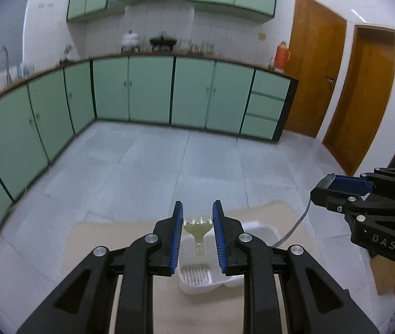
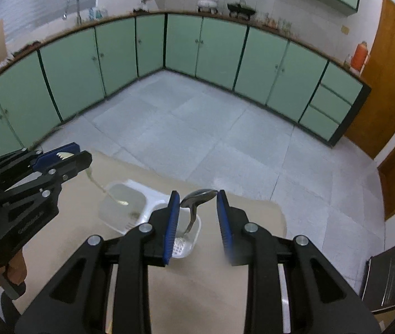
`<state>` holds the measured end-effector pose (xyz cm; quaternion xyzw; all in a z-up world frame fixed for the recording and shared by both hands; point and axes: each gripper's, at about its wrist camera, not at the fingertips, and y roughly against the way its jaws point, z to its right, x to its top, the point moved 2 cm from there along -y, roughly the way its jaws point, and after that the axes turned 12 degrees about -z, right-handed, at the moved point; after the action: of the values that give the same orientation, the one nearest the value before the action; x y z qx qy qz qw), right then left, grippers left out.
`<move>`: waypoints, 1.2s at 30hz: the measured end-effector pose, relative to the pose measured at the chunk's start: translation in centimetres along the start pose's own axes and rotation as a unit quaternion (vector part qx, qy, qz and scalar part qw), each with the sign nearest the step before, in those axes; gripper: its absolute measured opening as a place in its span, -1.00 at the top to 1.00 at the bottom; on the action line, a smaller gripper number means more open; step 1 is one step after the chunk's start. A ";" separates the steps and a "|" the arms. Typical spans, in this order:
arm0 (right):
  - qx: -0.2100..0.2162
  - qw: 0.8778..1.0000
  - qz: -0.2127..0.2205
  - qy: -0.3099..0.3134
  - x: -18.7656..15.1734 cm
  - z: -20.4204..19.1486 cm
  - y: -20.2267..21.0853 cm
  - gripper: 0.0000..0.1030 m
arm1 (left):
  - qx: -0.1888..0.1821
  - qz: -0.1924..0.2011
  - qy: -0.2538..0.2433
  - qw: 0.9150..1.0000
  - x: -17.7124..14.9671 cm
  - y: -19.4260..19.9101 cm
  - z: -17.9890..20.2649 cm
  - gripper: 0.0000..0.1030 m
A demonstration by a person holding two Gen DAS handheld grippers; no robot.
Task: Organize utensils
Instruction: 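Carry fork and spoon into the white holder and open both tools, then withdraw both tools from the holder back toward the chopsticks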
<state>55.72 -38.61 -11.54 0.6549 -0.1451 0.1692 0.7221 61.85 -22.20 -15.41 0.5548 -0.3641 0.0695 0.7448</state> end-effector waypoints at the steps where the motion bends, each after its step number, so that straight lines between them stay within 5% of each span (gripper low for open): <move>1: 0.001 1.000 -0.006 -0.001 -0.2 0.1 -0.9 0.49 | 0.000 -0.009 0.002 1.000 -0.6 -1.0 -0.1 0.58; 9: 0.015 1.000 -0.020 -0.007 -1.2 0.2 -3.3 0.46 | 0.007 -0.022 0.005 1.000 -1.8 -2.0 -1.2 0.39; 17: 0.027 0.999 0.037 -0.020 -4.7 0.5 3.3 0.37 | 0.024 0.032 -0.018 0.999 -3.3 7.0 -1.2 0.00; 27: 0.051 0.994 0.086 -0.037 -22.3 -2.3 7.9 0.32 | 0.022 0.055 -0.020 0.998 -17.3 15.4 -1.6 -0.36; 36: 0.085 0.993 0.040 -0.068 -38.8 -8.6 2.7 0.22 | 0.013 -0.005 0.015 1.000 -32.4 14.2 -0.6 -0.41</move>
<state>19.46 -31.91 -26.70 0.7172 -0.2048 0.1647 0.6454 31.47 -6.59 -24.59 0.5651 -0.3494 0.0790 0.7432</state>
